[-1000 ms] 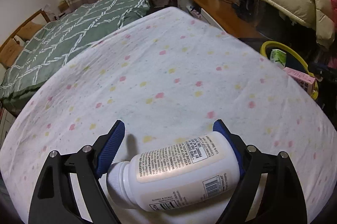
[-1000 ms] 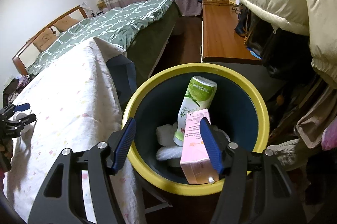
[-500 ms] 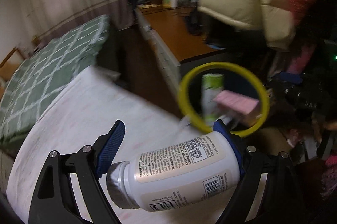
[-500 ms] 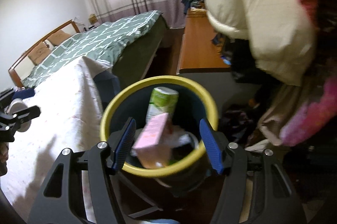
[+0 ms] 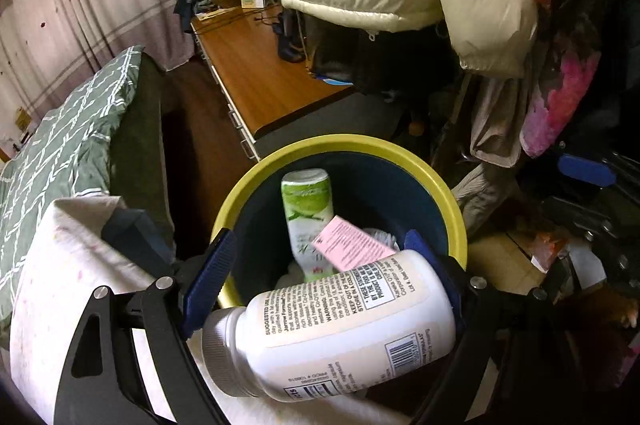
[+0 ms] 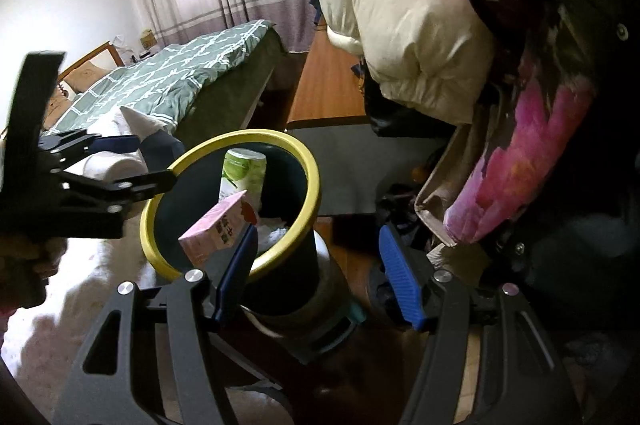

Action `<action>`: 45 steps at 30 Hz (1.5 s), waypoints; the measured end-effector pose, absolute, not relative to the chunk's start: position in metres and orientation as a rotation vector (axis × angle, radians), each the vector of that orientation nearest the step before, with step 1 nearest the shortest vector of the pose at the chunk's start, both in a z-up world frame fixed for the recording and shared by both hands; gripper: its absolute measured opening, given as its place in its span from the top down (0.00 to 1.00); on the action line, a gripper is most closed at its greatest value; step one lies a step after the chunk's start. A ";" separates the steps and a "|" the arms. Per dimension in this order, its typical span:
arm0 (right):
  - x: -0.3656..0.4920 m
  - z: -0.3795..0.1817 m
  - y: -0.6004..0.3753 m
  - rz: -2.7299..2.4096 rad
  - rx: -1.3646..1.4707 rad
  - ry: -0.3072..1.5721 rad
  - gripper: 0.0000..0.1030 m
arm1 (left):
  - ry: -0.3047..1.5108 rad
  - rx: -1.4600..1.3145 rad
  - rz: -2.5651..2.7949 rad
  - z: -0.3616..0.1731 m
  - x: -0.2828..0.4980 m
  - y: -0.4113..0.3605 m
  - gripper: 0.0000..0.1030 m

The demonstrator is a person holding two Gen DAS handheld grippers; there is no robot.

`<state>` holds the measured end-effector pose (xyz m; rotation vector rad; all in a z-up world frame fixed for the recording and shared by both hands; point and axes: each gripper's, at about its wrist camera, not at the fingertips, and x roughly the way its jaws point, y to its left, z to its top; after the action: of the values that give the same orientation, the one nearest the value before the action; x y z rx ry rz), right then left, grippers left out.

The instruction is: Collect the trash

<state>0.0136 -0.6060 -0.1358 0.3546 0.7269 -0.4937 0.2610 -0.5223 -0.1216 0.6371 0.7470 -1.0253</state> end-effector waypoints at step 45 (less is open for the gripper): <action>-0.008 -0.041 -0.380 -0.056 0.108 0.573 0.21 | 0.468 -0.052 -0.003 -0.010 0.052 -0.025 0.05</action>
<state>-0.0079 -0.3800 -0.0408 0.1077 0.5731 -0.0559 0.0519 -0.0249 -0.0099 -0.0525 0.4681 -0.0029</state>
